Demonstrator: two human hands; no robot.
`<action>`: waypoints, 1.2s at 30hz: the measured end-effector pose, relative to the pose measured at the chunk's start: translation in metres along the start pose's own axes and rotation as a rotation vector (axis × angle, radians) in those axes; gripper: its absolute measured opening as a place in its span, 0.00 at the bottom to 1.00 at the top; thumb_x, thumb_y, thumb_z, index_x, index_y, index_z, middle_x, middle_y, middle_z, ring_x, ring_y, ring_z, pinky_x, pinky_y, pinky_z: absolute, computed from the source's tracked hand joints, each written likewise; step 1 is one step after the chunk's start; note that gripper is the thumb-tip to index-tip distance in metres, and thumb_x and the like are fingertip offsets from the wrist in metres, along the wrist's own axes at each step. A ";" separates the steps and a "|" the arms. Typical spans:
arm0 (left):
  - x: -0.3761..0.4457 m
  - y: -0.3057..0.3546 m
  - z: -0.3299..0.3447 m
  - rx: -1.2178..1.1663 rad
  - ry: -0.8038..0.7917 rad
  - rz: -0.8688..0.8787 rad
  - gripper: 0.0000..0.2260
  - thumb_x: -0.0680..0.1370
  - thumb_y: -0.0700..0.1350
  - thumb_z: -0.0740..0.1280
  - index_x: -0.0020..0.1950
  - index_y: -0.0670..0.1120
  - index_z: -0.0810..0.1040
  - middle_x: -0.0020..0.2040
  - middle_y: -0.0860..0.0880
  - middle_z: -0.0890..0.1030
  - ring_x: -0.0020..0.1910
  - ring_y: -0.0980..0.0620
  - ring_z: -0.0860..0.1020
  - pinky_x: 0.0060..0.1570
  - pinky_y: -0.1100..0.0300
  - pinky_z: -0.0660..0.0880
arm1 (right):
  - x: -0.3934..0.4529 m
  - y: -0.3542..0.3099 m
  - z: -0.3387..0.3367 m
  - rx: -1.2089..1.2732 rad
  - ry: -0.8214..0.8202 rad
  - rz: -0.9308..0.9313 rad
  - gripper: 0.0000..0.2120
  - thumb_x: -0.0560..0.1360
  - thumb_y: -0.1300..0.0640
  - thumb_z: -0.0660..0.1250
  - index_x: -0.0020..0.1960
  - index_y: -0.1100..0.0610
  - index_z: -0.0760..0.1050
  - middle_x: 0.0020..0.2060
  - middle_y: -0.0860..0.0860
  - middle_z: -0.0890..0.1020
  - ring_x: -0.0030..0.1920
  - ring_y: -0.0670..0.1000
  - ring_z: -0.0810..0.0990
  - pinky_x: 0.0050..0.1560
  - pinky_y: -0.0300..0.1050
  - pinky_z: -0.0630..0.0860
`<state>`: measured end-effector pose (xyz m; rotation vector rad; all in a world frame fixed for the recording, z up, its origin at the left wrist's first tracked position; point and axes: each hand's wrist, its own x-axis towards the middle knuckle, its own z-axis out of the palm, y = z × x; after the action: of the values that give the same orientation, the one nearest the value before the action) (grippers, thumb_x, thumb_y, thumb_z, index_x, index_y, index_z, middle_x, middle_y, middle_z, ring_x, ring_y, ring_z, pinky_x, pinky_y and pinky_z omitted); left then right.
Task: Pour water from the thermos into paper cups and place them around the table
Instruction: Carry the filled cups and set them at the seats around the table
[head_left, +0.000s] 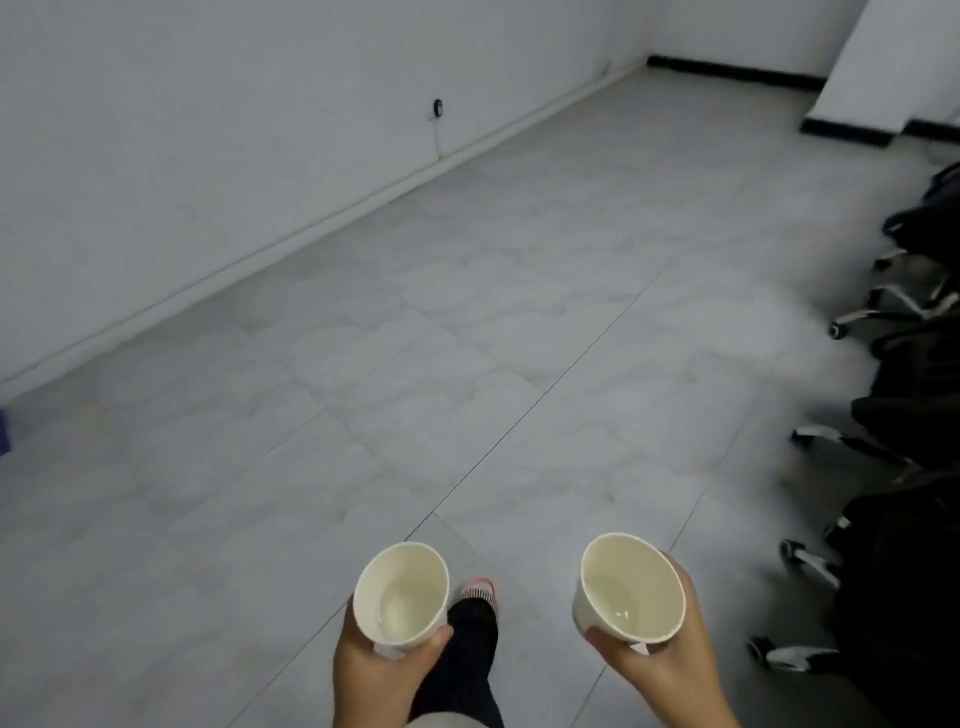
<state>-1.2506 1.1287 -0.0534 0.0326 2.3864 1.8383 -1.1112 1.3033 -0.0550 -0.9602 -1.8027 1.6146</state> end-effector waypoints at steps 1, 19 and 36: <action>0.021 0.004 0.017 -0.001 -0.059 0.010 0.31 0.53 0.27 0.77 0.40 0.58 0.73 0.39 0.61 0.78 0.41 0.64 0.73 0.34 0.85 0.66 | 0.021 0.002 -0.001 -0.008 0.046 0.007 0.39 0.51 0.77 0.75 0.51 0.45 0.69 0.49 0.47 0.78 0.44 0.35 0.78 0.40 0.25 0.73; 0.276 0.109 0.395 -0.015 -0.734 0.107 0.29 0.53 0.26 0.77 0.43 0.53 0.77 0.41 0.49 0.82 0.41 0.52 0.78 0.34 0.78 0.72 | 0.344 -0.012 -0.064 -0.030 0.579 0.137 0.34 0.51 0.71 0.76 0.52 0.51 0.73 0.43 0.50 0.81 0.44 0.40 0.80 0.45 0.39 0.75; 0.354 0.215 0.835 0.039 -0.861 0.124 0.28 0.55 0.31 0.79 0.51 0.45 0.75 0.44 0.50 0.80 0.46 0.48 0.78 0.35 0.79 0.72 | 0.687 -0.022 -0.311 -0.025 0.758 0.087 0.32 0.51 0.73 0.76 0.52 0.55 0.74 0.45 0.53 0.81 0.43 0.44 0.81 0.40 0.28 0.75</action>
<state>-1.5186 2.0209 -0.0865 0.8087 1.8137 1.3884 -1.2882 2.0369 -0.0363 -1.4314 -1.2612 1.0482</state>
